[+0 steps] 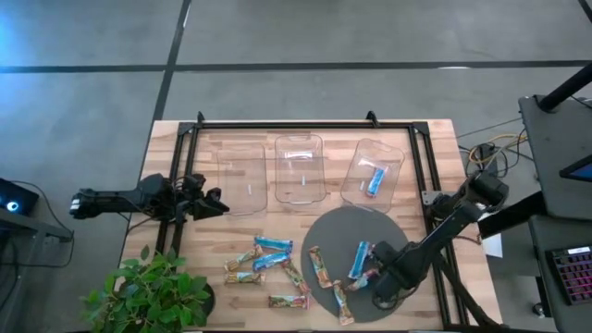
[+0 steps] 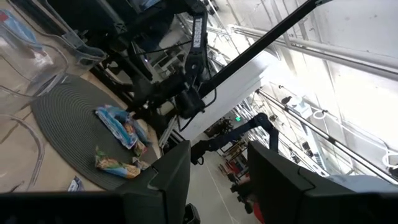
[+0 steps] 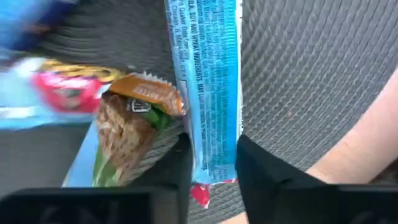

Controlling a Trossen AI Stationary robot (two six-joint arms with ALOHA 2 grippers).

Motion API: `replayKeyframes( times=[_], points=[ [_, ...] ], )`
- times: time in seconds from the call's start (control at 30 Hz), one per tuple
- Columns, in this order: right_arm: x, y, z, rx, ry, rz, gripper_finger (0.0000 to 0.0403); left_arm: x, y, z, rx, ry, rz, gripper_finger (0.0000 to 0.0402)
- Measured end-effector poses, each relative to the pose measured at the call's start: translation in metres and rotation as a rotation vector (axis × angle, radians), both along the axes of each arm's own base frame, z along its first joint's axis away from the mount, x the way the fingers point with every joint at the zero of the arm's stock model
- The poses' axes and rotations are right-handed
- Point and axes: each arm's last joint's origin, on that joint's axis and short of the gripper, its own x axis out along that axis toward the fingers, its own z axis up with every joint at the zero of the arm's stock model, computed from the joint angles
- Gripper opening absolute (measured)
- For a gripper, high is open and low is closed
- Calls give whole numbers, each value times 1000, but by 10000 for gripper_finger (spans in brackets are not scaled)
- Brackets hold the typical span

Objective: Pick and place Granola Bars by type
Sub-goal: Put the red granola bar into the right transparent bin

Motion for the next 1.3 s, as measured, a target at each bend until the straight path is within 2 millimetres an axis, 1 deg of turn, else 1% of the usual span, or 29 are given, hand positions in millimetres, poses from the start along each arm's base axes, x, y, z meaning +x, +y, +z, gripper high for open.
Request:
replayKeyframes(
  times=[0.1, 0.17, 0.23, 0.3, 0.37, 0.43, 0.5, 0.57, 0.67, 0.77, 0.83, 0.93, 1.0, 1.07, 1.1, 1.17, 1.23, 1.3],
  points=[
    [-3, -4, 22, 9, -74, -12, 52, 0, 0, 0, 0, 2, 0, 142],
    [-8, -10, 41, -26, -143, -53, 46, 0, 0, 0, 0, 1, 0, 142],
    [-13, -20, 61, -81, -249, -122, 45, 0, 0, 0, 0, 2, 0, 142],
    [-17, -31, 82, -134, -424, -236, 46, 0, 0, 0, 0, 2, 0, 142],
    [-20, -48, 100, -193, -640, -395, 47, 0, 0, 0, 0, 2, 0, 142],
    [-20, -65, 113, -238, -820, -556, 47, 0, 0, 0, 0, 2, 1, 142],
    [-18, -84, 120, -282, -922, -682, 48, 0, 0, 0, 0, 2, 0, 142],
    [-14, -104, 124, -332, -947, -755, 52, 0, 0, 0, 0, 2, 0, 142],
    [-8, -133, 121, -401, -860, -776, 71, 0, 0, 0, 0, 2, 0, 142],
    [-8, -159, 116, -427, -766, -828, 109, 0, 0, 0, 0, 3, 1, 142],
    [-9, -172, 114, -394, -706, -857, 141, 0, 0, 0, 0, 3, 0, 142],
    [-10, -183, 115, -340, -673, -824, 190, 0, 0, 0, 0, 3, 0, 142],
    [-10, -184, 119, -334, -693, -797, 219, 0, 0, 0, 0, 3, 0, 142],
    [-9, -183, 126, -353, -721, -714, 242, 0, 0, 0, 0, 3, 0, 142],
    [-7, -182, 130, -357, -735, -637, 252, 0, 0, 0, 0, 3, 0, 142],
    [-1, -174, 136, -348, -772, -418, 266, 0, 0, 0, 0, 3, 1, 142],
    [13, -160, 140, -267, -827, -201, 272, 0, 0, 0, 0, 4, 0, 142],
    [26, -144, 136, -161, -847, -39, 272, 0, 0, 0, 0, 3, 0, 142]
  ],
)
